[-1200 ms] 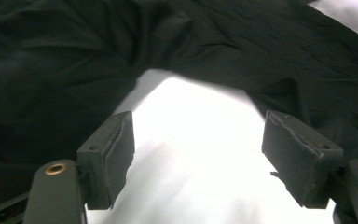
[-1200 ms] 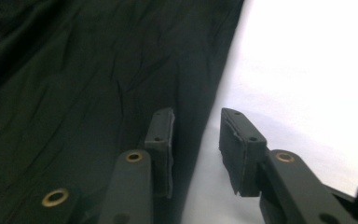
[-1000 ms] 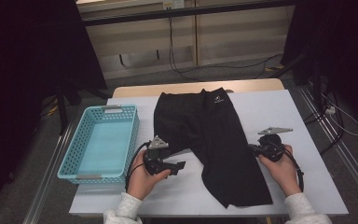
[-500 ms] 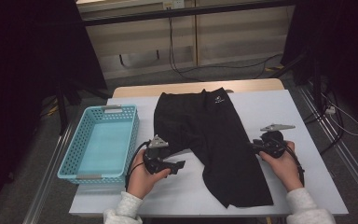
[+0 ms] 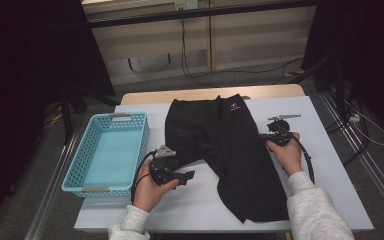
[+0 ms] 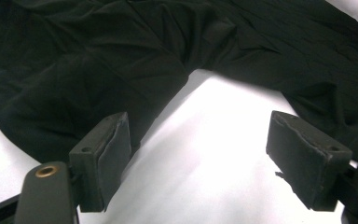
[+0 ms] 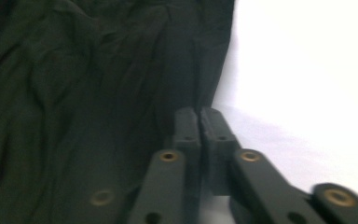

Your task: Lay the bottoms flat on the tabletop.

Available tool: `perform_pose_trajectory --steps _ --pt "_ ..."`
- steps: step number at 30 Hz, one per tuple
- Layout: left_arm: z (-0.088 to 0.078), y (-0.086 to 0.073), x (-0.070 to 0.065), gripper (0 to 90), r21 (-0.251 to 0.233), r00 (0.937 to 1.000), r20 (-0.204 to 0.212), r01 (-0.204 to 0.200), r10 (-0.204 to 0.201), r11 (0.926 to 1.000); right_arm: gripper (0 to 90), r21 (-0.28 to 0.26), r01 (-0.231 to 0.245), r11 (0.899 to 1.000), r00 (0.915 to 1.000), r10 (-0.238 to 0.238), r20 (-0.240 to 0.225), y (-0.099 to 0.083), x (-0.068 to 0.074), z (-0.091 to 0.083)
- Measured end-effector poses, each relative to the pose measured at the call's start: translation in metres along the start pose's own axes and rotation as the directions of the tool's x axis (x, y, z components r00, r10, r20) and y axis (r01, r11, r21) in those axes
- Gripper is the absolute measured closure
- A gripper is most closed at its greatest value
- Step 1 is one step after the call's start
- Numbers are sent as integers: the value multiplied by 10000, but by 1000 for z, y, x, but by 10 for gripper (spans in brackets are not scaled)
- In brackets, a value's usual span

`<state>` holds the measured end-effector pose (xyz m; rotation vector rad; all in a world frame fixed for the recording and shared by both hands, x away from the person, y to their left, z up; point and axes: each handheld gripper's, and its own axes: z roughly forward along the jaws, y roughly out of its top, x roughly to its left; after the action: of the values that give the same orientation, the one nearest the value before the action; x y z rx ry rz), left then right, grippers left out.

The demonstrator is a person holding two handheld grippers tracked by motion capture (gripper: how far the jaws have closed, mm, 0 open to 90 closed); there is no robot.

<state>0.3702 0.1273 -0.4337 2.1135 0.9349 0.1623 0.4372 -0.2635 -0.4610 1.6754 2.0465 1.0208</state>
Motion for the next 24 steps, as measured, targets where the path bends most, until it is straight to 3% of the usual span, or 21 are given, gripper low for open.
perform_pose_trajectory --steps 5,24 --pt "0 0 0 223 -104 10000 -70 14 -15 9999 900 -114 -446 9989 9987 443 -242 -2 -12 -3" --pt "3 1 -2 225 23 10000 11 -57 57 10000 900 -159 -938 9955 9949 943 353 -17 -52 -32"
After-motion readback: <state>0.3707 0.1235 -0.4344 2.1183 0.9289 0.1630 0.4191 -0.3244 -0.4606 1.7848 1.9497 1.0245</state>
